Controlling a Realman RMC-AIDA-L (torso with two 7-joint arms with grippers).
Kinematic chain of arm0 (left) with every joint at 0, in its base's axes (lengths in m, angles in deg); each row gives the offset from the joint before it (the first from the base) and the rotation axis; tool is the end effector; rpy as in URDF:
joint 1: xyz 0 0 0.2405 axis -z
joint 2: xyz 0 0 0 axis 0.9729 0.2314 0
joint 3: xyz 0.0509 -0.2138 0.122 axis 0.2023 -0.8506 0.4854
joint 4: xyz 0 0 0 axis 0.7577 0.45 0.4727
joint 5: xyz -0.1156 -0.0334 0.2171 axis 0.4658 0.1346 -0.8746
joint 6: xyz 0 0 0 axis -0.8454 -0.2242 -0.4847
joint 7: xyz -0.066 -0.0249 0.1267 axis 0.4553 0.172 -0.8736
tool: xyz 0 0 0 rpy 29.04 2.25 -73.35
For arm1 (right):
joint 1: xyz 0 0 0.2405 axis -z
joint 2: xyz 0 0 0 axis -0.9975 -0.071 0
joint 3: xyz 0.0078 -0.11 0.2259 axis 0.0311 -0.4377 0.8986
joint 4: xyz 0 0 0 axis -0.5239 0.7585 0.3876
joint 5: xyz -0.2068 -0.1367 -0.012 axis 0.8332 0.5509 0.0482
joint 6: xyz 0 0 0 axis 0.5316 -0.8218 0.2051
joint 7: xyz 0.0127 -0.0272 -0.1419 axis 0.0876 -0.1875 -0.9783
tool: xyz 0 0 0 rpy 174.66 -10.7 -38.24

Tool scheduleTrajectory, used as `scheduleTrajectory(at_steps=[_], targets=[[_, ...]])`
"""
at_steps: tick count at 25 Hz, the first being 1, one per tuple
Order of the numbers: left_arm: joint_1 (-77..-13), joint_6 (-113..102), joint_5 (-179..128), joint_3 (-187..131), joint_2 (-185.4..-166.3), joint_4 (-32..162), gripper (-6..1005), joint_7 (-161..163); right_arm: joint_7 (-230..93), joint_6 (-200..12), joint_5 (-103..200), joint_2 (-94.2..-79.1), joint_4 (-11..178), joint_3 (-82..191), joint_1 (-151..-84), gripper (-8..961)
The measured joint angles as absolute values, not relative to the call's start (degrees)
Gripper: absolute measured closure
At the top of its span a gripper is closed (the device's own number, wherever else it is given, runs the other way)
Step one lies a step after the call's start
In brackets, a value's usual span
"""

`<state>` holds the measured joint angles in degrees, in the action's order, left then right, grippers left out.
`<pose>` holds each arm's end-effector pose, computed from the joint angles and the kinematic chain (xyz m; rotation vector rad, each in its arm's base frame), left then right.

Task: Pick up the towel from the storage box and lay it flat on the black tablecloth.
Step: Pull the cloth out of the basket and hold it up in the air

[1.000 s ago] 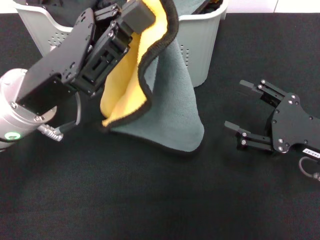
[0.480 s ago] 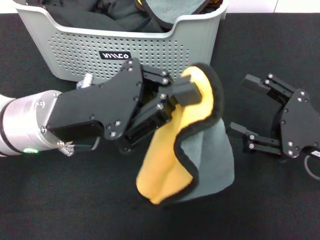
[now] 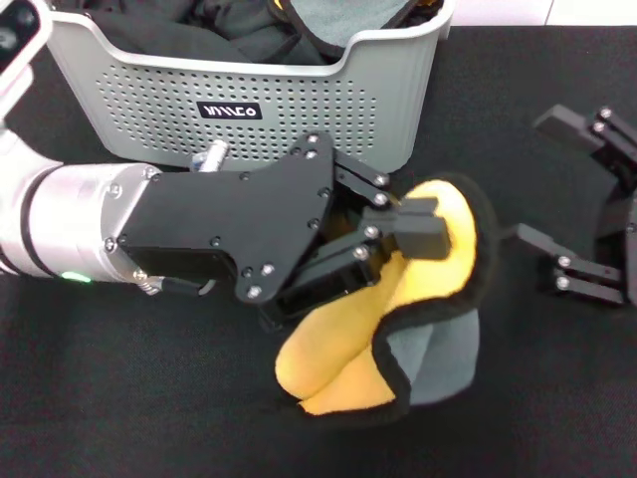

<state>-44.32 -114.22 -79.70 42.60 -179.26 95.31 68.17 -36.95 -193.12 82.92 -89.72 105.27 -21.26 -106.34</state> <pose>-0.1616 0.3001 -0.0087 2.4418 -0.0374 1.5427 0.2386 0.2820 -0.0064 -2.3039 -0.2212 1.5099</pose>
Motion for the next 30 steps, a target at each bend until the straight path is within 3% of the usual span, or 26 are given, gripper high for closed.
scheduleTrajectory(at_steps=[20,30], targets=[[-39.15,-114.27,-80.45,44.6,-180.04,103.08,998,71.22,-38.88,-186.34,83.05,-90.16,99.38,-26.12,-111.69,82],[-40.33,-114.08,-81.21,42.37,-179.73,101.91,998,70.13,-42.97,-192.93,79.99,-89.95,99.7,-25.3,-108.63,82]])
